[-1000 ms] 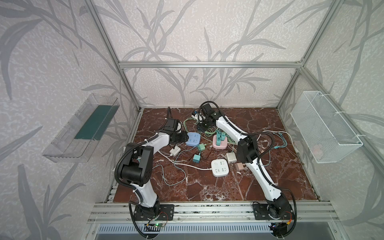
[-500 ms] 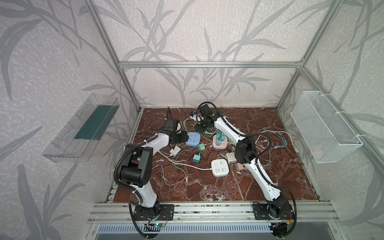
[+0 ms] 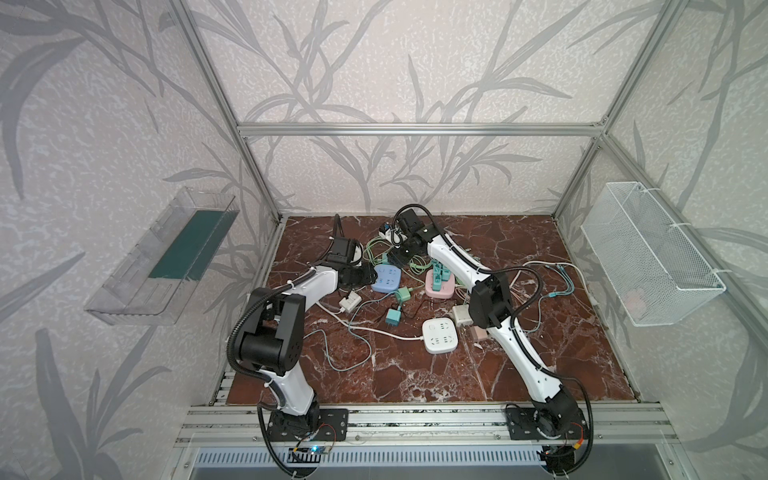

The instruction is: Pull the plug off the socket

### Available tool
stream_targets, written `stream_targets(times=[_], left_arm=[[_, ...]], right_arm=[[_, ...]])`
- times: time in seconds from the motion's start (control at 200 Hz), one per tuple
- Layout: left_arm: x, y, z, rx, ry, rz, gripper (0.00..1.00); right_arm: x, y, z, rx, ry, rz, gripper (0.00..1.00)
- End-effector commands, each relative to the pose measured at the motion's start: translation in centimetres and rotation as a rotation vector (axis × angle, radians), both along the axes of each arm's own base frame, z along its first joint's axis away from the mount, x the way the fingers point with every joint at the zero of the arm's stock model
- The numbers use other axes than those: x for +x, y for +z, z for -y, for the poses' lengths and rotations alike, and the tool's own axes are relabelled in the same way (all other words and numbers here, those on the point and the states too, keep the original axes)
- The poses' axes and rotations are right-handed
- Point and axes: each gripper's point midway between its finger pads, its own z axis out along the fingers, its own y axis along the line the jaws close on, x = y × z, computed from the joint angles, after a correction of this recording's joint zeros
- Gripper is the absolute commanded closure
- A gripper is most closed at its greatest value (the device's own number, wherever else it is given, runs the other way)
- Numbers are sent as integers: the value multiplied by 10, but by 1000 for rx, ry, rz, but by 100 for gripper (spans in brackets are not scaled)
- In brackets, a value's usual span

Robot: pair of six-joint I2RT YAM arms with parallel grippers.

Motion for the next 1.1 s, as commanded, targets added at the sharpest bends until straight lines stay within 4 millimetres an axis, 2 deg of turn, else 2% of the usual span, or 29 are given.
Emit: stream_targets(times=[0.0,0.085,0.265,0.43,0.55,0.685,0.85,0.87,0.9,0.945,0.96,1.095], left_arm=[[-5,15,-2,9,8,31,47],[-7,19,-1,16,4,47,46],[-9,32,7,46,-21,112,39],[-14,43,14,77,-34,158,32],[-20,52,22,100,-40,208,26],[-27,62,31,121,-47,262,22],[-36,72,43,127,-55,316,18],[-37,73,44,129,-55,320,18],[-38,74,47,127,-56,327,17],[-39,76,51,121,-61,336,17],[-40,76,52,118,-63,339,17],[-46,78,63,117,-74,356,17]], right_arm=[[0,58,-12,86,10,70,30],[-3,71,-15,107,22,78,26],[-8,103,-19,158,34,123,24],[-10,134,-16,196,17,174,23],[-14,148,-10,197,8,191,23],[-19,164,3,180,-24,215,23],[-35,181,20,195,-48,260,24],[-35,179,23,201,-58,267,24],[-37,189,27,228,-67,302,23],[-44,190,36,251,-78,322,23],[-45,196,38,268,-82,339,22],[-59,200,68,294,-125,333,22]])
